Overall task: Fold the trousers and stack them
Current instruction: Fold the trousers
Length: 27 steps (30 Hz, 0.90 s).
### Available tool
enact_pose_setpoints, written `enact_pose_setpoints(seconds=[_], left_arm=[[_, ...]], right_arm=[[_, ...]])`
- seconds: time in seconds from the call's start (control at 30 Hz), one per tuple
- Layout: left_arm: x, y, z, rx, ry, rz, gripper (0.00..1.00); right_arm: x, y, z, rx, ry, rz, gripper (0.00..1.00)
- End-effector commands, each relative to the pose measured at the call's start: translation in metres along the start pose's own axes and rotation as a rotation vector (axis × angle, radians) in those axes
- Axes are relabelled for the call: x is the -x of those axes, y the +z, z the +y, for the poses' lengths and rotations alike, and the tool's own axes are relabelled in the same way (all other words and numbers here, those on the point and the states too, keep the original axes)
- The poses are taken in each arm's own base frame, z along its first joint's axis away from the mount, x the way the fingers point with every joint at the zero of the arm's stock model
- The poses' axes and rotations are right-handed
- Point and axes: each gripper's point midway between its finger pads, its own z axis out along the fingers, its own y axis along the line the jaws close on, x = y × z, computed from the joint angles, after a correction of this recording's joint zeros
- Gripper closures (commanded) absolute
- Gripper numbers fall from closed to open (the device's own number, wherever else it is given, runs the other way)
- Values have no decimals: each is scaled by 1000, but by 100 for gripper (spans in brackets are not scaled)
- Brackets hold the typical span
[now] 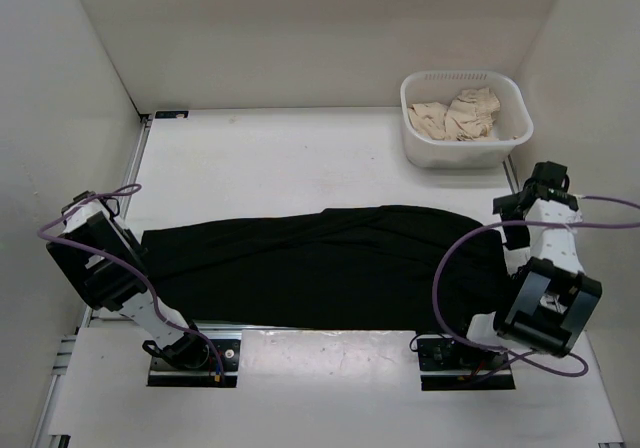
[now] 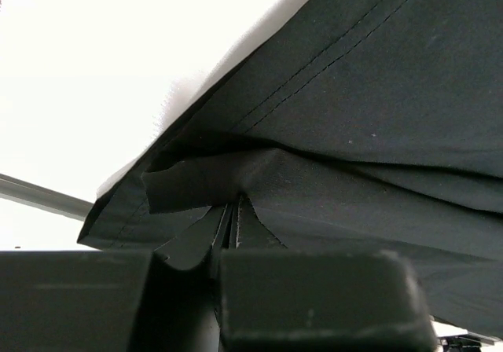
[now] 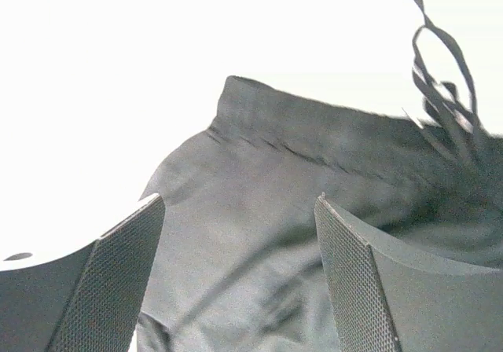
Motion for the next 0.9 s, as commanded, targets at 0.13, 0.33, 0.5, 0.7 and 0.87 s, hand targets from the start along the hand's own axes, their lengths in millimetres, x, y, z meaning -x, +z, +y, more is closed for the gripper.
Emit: enact_pose_setpoints(seconds=[0.13,0.33,0.5,0.7,0.87], left_arm=[[18,-20,4,18,-5,-90,86],[26,-30,2,18,3,-111,86],[27,-34,2,18,3,-110,86],[39,-48,-2,-4,4,-146,86],[65,-81,-1,-4,3,-240,86]], right_arm=[[27,45,41,-38,64,-7,17],[1,97,33,-150,92,121,22],[1,105,28,-181,44,128,64],[1,84,42,-101,-57,118,100],[24,42,74,-5,-151,-15,100]])
